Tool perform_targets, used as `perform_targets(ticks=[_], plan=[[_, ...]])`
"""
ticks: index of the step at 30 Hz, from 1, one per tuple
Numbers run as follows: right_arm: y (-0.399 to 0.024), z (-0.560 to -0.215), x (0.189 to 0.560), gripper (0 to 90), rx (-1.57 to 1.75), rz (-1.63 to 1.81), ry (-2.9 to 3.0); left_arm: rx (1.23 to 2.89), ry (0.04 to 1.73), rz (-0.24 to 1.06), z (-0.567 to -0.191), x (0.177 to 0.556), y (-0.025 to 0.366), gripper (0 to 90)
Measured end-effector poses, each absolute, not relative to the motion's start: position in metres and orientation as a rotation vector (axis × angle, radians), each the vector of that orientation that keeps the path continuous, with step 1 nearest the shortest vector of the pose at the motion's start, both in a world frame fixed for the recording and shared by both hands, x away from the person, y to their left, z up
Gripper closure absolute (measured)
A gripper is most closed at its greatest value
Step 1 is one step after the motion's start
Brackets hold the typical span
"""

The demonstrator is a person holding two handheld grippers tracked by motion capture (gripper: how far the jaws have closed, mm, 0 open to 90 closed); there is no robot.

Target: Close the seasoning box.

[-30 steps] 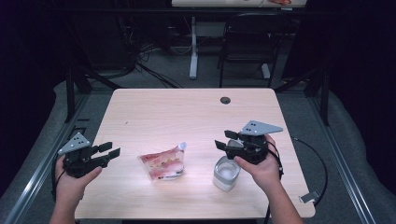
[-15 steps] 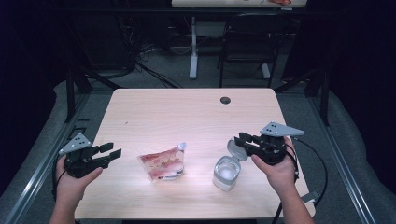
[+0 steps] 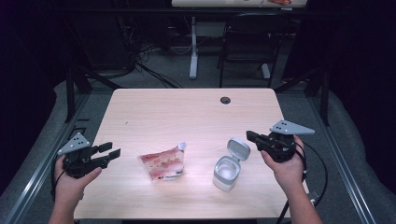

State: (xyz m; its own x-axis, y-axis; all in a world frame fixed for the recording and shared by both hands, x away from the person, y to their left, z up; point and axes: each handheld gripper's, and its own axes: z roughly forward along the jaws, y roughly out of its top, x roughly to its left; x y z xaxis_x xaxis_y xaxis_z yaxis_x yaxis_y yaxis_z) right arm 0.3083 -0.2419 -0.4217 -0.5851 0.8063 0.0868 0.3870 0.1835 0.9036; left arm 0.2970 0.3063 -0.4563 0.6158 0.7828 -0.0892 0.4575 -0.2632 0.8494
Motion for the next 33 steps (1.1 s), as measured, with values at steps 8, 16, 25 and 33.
perform_targets(ticks=[8, 16, 25, 33], plan=[[-0.248, -0.423, 0.314, 90.0, 1.150, 1.353, 2.044, 1.908, 0.995, 0.439, -0.457, 0.297, 0.307, 52.6], [-0.252, -0.430, 0.318, 90.0, 1.182, 1.335, 2.040, 1.911, 0.996, 0.439, -0.457, 0.297, 0.307, 52.6], [-0.254, -0.439, 0.320, 90.0, 1.205, 1.310, 2.049, 1.924, 0.997, 0.441, -0.459, 0.298, 0.307, 52.6], [-0.255, -0.449, 0.322, 90.0, 1.227, 1.296, 2.063, 1.927, 1.003, 0.441, -0.459, 0.298, 0.307, 52.5]])
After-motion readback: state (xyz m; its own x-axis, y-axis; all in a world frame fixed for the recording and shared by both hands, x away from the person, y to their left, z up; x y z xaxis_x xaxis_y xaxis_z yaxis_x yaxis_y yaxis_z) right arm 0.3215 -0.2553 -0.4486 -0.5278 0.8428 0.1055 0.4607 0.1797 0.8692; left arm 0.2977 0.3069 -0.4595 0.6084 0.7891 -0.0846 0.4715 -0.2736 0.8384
